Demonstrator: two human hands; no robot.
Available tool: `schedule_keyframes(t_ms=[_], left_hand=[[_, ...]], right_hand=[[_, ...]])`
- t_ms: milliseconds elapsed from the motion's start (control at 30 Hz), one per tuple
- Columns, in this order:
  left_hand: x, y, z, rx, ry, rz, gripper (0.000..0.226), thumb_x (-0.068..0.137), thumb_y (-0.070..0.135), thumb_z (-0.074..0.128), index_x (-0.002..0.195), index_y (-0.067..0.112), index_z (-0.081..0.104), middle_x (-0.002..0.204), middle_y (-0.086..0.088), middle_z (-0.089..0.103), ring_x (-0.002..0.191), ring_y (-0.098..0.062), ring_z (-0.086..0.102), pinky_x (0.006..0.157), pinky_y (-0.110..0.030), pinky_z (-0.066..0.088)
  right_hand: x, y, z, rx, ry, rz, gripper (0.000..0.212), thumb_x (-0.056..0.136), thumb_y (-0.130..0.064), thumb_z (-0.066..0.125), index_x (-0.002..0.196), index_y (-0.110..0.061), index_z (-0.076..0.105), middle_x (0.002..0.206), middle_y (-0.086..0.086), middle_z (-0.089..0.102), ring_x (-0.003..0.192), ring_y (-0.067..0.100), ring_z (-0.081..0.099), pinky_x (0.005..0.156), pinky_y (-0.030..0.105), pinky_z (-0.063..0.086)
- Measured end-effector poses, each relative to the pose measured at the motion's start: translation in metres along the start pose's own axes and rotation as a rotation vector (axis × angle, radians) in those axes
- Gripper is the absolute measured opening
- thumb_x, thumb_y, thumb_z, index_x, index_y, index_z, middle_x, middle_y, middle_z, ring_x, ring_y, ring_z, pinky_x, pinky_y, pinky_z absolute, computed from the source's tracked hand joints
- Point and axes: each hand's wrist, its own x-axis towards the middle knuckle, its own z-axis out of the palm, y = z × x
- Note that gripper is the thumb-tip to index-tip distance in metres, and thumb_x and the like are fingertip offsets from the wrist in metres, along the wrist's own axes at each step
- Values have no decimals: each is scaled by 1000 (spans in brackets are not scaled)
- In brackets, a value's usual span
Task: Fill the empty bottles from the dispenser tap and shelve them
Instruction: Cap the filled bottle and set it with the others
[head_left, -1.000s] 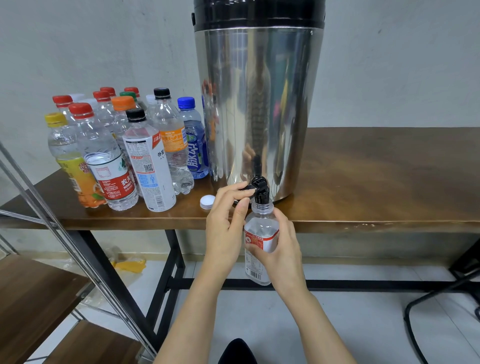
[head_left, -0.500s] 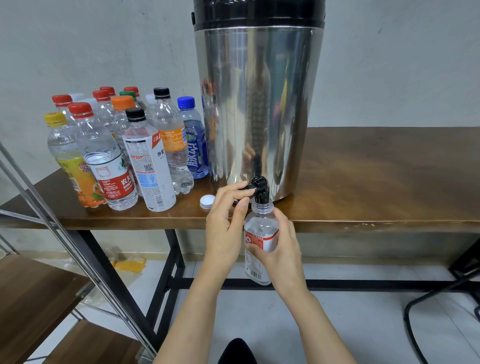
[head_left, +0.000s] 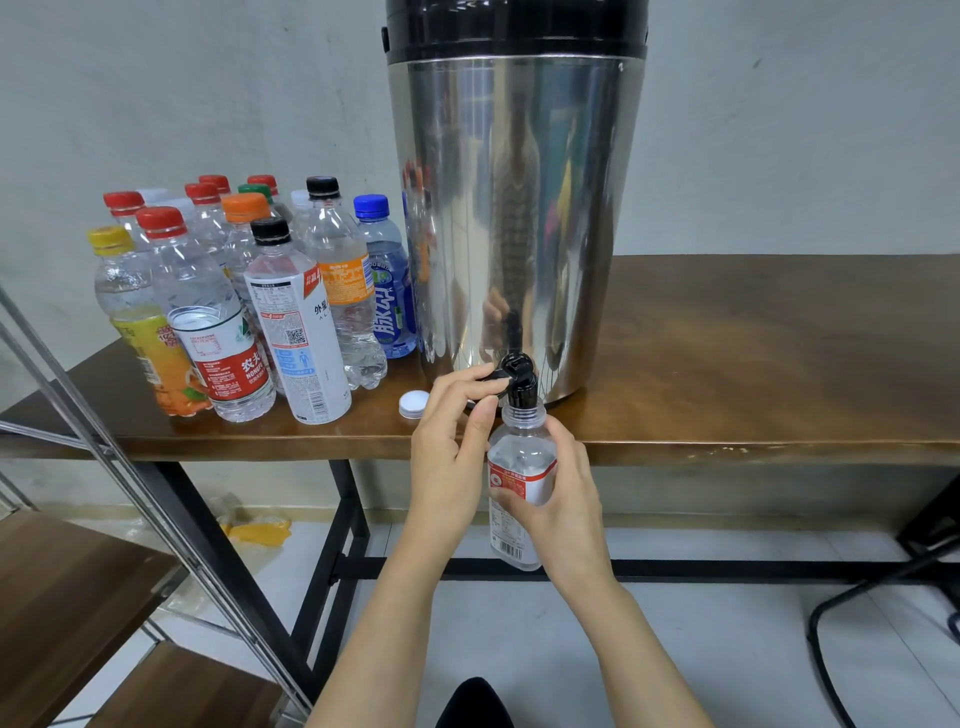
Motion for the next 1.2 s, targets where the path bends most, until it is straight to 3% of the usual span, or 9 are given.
schedule_keyframes(t_ms=[167, 433, 867, 1200], left_hand=[[0, 0, -1, 3, -7, -5, 28, 101, 16, 50, 107, 39, 66, 123, 22, 58, 118, -5, 55, 84, -48, 56], [0, 1, 0, 13, -6, -17, 27, 101, 17, 50, 108, 38, 65, 122, 24, 58, 119, -4, 54, 86, -48, 56], [0, 1, 0, 3, -2, -6, 27, 101, 15, 51, 107, 36, 66, 121, 24, 58, 118, -1, 53, 84, -50, 56], [-1, 1, 0, -7, -5, 6, 25, 101, 16, 50, 108, 34, 66, 124, 13, 59, 118, 2, 52, 86, -53, 55]], right_hand=[[1, 0, 0, -8, -1, 9, 91, 74, -21, 85, 144, -37, 31, 143, -15, 40, 129, 5, 41, 96, 25, 39], [0, -1, -1, 1, -6, 9, 89, 74, -20, 85, 144, -37, 31, 142, -14, 40, 131, 8, 42, 100, 31, 43], [1, 2, 1, 3, -1, 3, 90, 74, -22, 85, 142, -41, 30, 140, -16, 40, 128, 5, 43, 96, 26, 41], [1, 3, 1, -4, -1, -9, 91, 73, -21, 86, 143, -40, 30, 141, -15, 41, 129, 8, 45, 99, 31, 44]])
